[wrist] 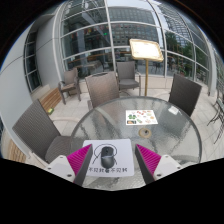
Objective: Arrange mouse
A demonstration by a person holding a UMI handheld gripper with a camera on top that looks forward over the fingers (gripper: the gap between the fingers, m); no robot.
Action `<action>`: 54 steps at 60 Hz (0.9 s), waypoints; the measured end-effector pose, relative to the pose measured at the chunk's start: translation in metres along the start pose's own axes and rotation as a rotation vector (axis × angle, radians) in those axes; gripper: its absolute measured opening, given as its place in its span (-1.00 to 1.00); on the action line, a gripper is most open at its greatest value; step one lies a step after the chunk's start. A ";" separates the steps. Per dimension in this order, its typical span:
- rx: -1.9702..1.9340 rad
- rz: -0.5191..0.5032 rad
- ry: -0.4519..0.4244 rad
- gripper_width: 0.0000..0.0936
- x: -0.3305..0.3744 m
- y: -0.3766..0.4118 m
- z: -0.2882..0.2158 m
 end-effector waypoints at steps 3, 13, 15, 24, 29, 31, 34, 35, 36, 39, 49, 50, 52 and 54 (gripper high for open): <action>0.020 0.004 -0.016 0.83 0.021 -0.001 0.001; 0.036 0.019 -0.040 0.83 0.074 -0.018 0.021; 0.039 0.028 -0.037 0.83 0.082 -0.024 0.027; 0.043 0.054 -0.034 0.82 0.114 -0.043 0.054; 0.045 0.060 -0.029 0.83 0.128 -0.050 0.069; 0.047 0.066 -0.027 0.83 0.133 -0.053 0.074; 0.047 0.071 -0.029 0.83 0.140 -0.056 0.079; 0.048 0.071 -0.028 0.83 0.140 -0.056 0.080; 0.048 0.071 -0.028 0.83 0.142 -0.057 0.082; 0.046 0.070 -0.026 0.83 0.145 -0.056 0.086; 0.044 0.067 -0.023 0.82 0.152 -0.057 0.095; 0.045 0.067 -0.022 0.82 0.153 -0.058 0.096; 0.046 0.067 -0.022 0.83 0.154 -0.058 0.098; 0.046 0.066 -0.022 0.83 0.154 -0.058 0.098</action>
Point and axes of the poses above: the point between the fingertips, and its own axes, seen from behind it with the camera up: y to the left, z down, x backward, against the way the camera looks, the point moved 2 cm from there along x, backward, against the way the camera looks, and after that the axes turned 15 degrees about -z, right-handed, at the moved point
